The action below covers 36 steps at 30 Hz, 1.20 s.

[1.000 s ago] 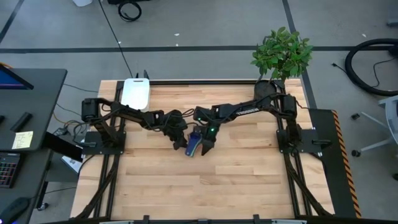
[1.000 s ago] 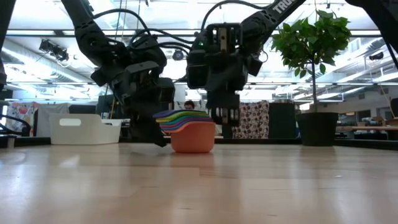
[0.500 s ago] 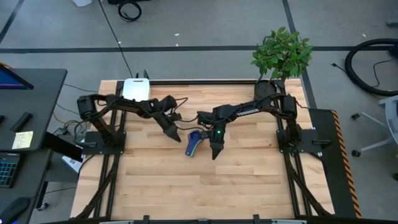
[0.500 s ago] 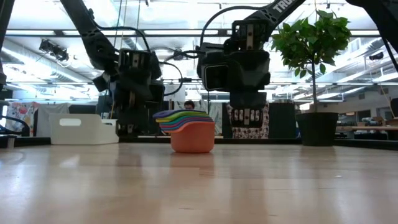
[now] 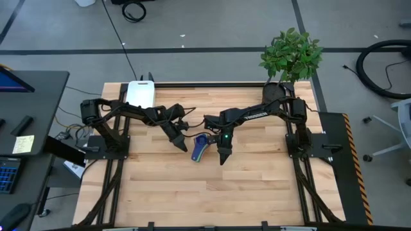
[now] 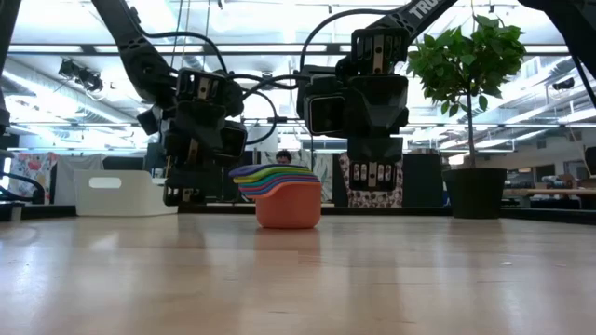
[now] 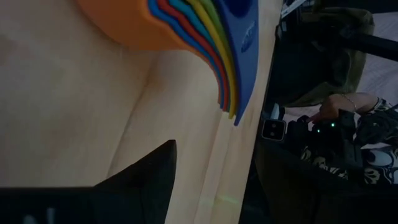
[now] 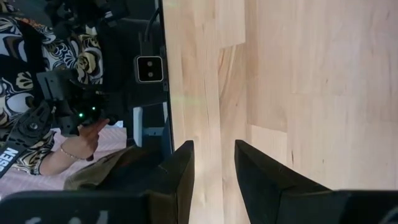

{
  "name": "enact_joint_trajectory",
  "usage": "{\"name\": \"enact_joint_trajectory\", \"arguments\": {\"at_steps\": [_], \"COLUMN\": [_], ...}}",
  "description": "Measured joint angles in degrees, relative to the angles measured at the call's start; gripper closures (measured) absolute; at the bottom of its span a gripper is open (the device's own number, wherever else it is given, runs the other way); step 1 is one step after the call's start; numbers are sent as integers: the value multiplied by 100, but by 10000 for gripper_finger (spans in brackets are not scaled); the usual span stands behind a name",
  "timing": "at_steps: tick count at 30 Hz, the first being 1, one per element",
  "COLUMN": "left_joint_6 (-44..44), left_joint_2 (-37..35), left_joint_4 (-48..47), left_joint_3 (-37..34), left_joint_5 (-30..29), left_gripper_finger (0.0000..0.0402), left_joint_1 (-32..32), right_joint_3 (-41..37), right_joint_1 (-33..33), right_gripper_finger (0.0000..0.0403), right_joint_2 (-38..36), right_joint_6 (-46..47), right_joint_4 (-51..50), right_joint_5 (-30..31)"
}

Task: Nest measuring cups in basket
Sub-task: Put the nested measuring cups into the white bin

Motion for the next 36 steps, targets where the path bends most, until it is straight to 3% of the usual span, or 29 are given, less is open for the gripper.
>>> {"name": "enact_joint_trajectory", "arguments": {"at_steps": [10, 17, 25, 29, 36], "left_joint_6": [-15, -608, -907, -944, -1099], "left_joint_2": [2, 4, 4, 4, 7], "left_joint_4": [43, 73, 487, 578, 789], "left_joint_3": [0, 0, -2, -2, -2], "left_joint_5": [-23, -585, -611, -611, -922], "left_gripper_finger": [178, 178, 183, 189, 201], "left_joint_1": [-57, -86, -300, -498, -560], "right_joint_3": [0, 0, 0, 0, 0], "right_joint_1": [4, 4, 4, 7, 44], "right_gripper_finger": [284, 284, 284, 284, 284], "right_joint_2": [0, 0, 0, 0, 0], "right_joint_6": [39, 42, -12, 103, 1180], "right_joint_4": [-9, -11, 3, 222, 1326], "right_joint_5": [-118, -126, -91, 529, 1520]}}
